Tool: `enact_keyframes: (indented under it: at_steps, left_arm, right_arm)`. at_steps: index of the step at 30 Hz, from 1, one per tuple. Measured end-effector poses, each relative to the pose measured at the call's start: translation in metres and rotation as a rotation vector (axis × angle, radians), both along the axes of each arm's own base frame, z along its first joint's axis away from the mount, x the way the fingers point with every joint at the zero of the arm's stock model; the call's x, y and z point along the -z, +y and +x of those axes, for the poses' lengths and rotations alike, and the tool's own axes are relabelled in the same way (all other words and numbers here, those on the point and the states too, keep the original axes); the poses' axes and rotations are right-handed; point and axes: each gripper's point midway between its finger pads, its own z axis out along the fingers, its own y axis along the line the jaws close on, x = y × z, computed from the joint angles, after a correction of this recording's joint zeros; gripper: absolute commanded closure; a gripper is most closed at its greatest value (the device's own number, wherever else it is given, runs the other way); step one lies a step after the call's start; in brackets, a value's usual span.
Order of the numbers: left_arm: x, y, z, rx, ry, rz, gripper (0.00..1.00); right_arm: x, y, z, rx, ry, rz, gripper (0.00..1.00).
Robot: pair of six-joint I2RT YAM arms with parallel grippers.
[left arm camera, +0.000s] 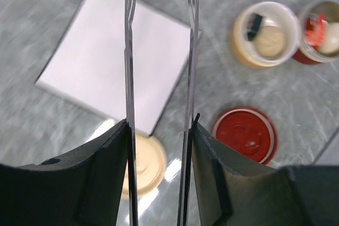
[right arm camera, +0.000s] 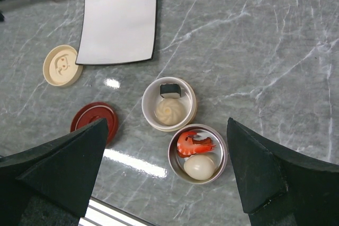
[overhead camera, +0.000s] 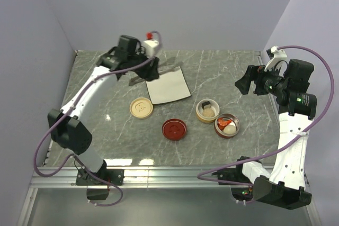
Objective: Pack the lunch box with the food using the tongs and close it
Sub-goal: Put down the clamp
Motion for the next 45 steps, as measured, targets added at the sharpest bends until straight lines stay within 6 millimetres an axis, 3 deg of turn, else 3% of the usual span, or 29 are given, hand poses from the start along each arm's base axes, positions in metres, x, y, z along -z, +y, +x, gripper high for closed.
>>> enact_keyframes:
  at_steps: [5, 10, 13, 16, 22, 37, 41, 45]
  left_arm:
    - [0.008, 0.085, 0.023, -0.196, 0.036, -0.016, 0.46]
    - [0.037, 0.167, 0.031, -0.385, 0.112, -0.020, 0.46]
    - [0.058, 0.208, 0.025, -0.474, 0.159, -0.006, 0.46]
    - [0.077, 0.231, 0.019, -0.521, 0.197, 0.012, 0.46]
    - [0.107, 0.243, 0.008, -0.549, 0.254, 0.060, 0.45]
    - [0.183, 0.250, 0.013, -0.569, 0.378, 0.154, 0.48]
    - [0.183, 0.245, 0.015, -0.520, 0.364, 0.146, 0.48]
    - [0.165, 0.233, 0.027, -0.435, 0.299, 0.118, 0.48]
  right_arm:
    - [0.001, 0.000, 0.000, -0.005, -0.001, -0.007, 0.00]
    - [0.007, 0.000, -0.002, -0.010, 0.010, -0.013, 0.00]
    - [0.018, 0.000, -0.003, -0.017, 0.034, -0.015, 0.00]
    - [0.026, 0.000, -0.004, -0.021, 0.055, -0.016, 0.00]
    - [0.032, -0.001, -0.005, -0.030, 0.062, -0.026, 0.00]
    - [0.039, 0.001, -0.008, -0.042, 0.079, -0.024, 0.00]
    - [0.040, 0.001, -0.007, -0.043, 0.080, -0.024, 0.00]
    - [0.040, 0.001, -0.007, -0.043, 0.081, -0.024, 0.00]
